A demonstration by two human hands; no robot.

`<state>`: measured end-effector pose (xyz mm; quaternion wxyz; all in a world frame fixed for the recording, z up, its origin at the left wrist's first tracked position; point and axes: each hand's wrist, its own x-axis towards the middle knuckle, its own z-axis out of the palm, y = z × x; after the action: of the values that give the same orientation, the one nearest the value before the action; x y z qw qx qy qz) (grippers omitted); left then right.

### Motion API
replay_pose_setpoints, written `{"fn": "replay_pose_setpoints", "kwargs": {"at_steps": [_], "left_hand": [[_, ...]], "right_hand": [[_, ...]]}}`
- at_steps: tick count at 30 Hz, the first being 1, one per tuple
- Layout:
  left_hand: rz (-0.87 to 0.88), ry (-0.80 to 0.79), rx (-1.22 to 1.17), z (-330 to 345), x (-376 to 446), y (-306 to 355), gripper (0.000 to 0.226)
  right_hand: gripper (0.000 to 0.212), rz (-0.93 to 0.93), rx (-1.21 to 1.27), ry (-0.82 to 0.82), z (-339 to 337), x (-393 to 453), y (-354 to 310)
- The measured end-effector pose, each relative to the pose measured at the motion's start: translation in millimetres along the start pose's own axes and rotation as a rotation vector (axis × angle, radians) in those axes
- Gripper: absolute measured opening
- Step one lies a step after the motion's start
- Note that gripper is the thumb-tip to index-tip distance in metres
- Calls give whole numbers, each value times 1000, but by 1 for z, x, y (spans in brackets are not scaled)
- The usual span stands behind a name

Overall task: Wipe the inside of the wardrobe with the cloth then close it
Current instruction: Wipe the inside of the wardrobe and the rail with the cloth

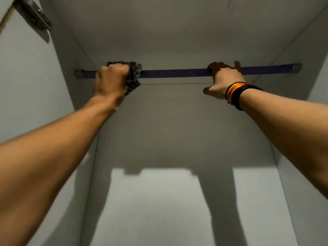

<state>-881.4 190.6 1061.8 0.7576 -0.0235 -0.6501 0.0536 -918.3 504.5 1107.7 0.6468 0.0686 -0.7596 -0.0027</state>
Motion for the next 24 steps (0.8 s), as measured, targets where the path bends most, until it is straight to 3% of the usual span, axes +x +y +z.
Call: {"fn": "replay_pose_setpoints", "kwargs": {"at_steps": [2,4,7,10,12,15,18,20,22,24], "left_hand": [[29,-99,-110,-10,-11,27,23],[36,-278,-190,-12,-36,52,26],[-175,-359,-402,-6,-88,79,20],[-482,-409,-634,-6,-136,100,30],[-596,-503,-770,-11,-162,110,28],[-748,-652,-985,-21,-203,115,18],[-915,-740,-1149,-30,-246,112,17],[-981,-783,-1224,-43,-277,111,15],[-1044,-883,-1379,-68,-306,109,28],[-1107,-1098,-1440,-98,-333,106,59]], "right_hand": [[69,59,55,-95,-8,-10,-9],[75,105,190,-64,-13,-35,-27],[62,183,610,42,-7,-104,-61],[48,407,1187,-265,3,-183,-96],[44,627,1435,-425,8,-223,-111],[26,815,1535,-504,11,-270,-120],[37,932,1543,-679,10,-313,-123],[38,983,1549,-704,6,-344,-127],[28,1054,1576,-690,-6,-374,-135],[24,1125,1576,-698,-20,-402,-140]]}}
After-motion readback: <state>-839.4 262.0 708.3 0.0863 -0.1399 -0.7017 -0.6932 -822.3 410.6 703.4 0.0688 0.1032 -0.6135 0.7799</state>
